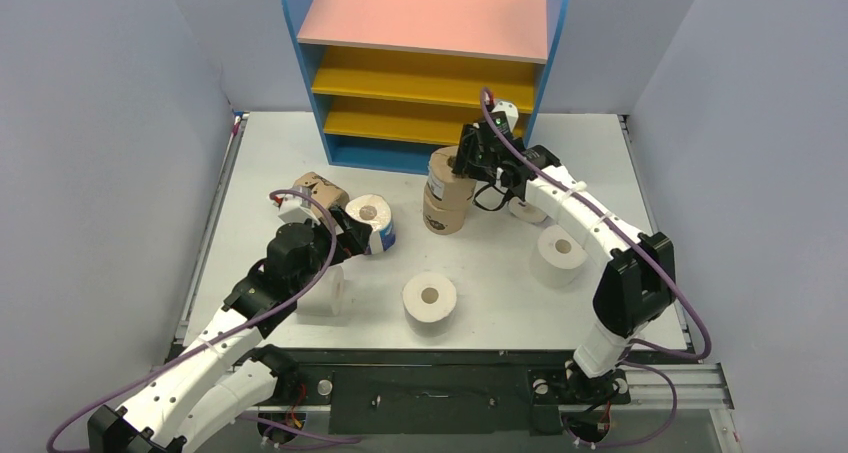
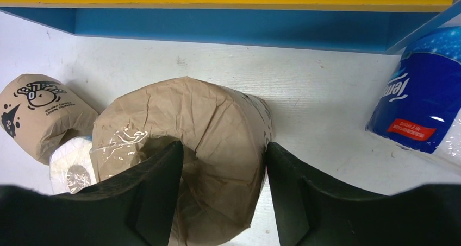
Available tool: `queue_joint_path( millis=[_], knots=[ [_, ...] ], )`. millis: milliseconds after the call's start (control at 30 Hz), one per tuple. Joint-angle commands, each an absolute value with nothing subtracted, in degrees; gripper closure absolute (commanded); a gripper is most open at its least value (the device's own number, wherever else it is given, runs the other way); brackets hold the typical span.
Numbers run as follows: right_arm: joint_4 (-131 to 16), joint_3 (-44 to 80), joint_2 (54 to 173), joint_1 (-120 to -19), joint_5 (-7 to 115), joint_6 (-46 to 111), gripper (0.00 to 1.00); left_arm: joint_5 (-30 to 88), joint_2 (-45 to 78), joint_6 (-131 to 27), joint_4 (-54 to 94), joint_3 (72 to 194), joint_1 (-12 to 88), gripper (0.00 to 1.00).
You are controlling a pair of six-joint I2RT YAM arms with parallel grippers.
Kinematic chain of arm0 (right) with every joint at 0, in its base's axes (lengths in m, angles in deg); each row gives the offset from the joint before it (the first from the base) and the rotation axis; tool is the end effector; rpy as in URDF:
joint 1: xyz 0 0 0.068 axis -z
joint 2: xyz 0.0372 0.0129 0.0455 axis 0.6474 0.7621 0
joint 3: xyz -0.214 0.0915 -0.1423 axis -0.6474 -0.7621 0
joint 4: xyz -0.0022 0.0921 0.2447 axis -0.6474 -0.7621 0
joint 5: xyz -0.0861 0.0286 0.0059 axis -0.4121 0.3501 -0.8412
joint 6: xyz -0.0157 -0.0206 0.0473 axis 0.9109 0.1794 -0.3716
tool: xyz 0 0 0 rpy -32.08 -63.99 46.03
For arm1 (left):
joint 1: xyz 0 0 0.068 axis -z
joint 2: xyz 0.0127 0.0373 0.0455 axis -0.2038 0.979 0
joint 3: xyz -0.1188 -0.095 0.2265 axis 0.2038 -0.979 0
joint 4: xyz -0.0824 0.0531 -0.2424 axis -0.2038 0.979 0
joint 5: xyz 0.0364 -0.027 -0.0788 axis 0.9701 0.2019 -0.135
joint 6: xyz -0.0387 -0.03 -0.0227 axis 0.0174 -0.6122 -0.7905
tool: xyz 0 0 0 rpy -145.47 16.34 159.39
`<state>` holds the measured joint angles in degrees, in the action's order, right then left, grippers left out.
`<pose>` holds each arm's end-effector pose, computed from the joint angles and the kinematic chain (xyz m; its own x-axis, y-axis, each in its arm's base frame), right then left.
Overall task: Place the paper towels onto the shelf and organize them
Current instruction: Pick up the paper towel from the center of the board.
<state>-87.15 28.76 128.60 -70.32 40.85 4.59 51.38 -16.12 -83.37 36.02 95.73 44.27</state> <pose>0.3338 0.1883 0.3247 -0.7004 0.2544 -0.6669 -0.0355 0.9208 0.3885 0.1553 -0.0884 0.2782 -0.4538 -0.4986 -0.7385 0.0225 0.8221 -0.5689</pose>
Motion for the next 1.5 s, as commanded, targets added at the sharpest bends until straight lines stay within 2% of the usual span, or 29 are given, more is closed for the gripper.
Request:
queue_joint_path(
  millis=[0, 167, 500, 1100, 1467],
  knots=[
    [-87.9, 31.4, 129.7, -70.3, 41.6, 5.6, 0.46, 51.4, -16.2, -83.8, 33.9, 95.7, 44.0, 0.03],
    [-88.2, 31.6, 130.0, -70.5, 41.8, 5.9, 0.48, 51.4, -16.2, -84.0, 33.8, 95.5, 43.9, 0.03],
    [-88.9, 32.0, 127.7, -70.6, 40.5, 6.2, 0.62, 51.8, -16.5, -84.0, 34.3, 95.7, 44.0, 0.03],
    [-97.3, 41.0, 119.9, -71.5, 36.0, 9.5, 0.64, 52.4, -17.0, -84.1, 34.9, 97.0, 43.9, 0.03],
    [-105.1, 53.8, 117.7, -69.5, 31.4, 11.5, 0.64, 51.6, -16.2, -84.0, 34.6, 98.5, 43.9, 0.03]
  ],
)
